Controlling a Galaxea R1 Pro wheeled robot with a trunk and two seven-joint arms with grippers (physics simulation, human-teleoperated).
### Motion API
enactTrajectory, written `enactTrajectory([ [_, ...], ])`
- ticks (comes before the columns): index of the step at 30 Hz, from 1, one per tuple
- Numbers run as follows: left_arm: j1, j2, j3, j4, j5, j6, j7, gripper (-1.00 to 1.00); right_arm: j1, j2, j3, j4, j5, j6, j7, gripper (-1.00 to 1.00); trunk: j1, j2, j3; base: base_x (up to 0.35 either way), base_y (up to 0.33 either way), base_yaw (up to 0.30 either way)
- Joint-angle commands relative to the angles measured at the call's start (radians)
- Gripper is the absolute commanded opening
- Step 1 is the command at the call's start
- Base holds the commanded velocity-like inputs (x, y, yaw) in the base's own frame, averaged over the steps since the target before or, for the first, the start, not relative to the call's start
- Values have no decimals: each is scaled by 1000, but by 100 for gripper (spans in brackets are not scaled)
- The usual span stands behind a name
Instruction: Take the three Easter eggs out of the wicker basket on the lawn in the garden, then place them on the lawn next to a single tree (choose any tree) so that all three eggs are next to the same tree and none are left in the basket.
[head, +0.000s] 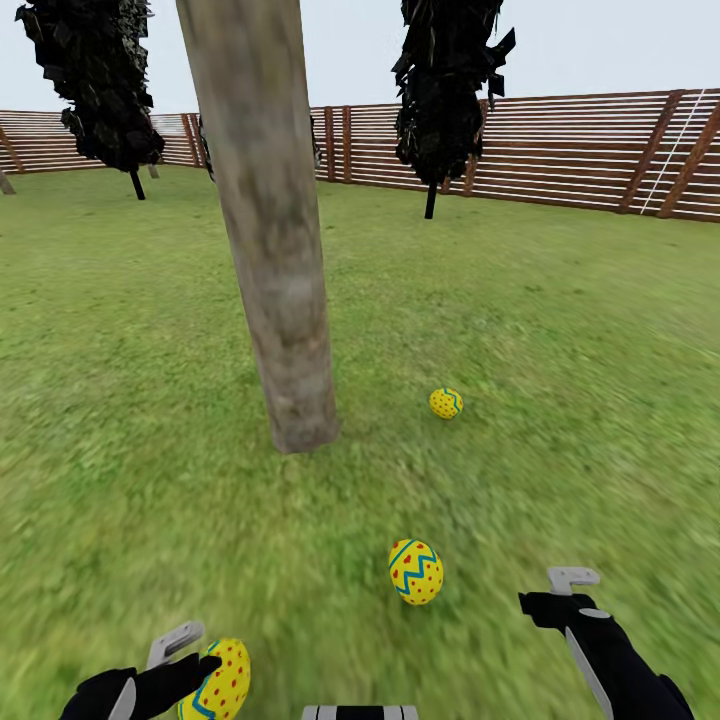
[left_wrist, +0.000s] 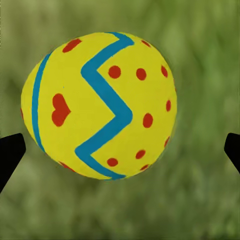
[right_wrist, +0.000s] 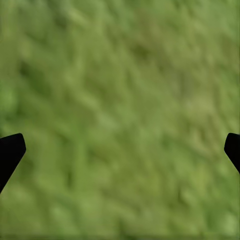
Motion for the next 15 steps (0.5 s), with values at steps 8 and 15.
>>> enactTrajectory([
  [8, 0, -1, 1, 5, 1, 9, 25, 100, 0, 0, -1, -1, 4, 6, 1, 100, -3, 1, 22, -78, 0, 0],
  [15, 0, -1, 1, 6, 3, 9, 39, 100, 0, 0, -1, 0, 5, 6, 1, 100, -6, 3, 49, -336, 0, 0],
])
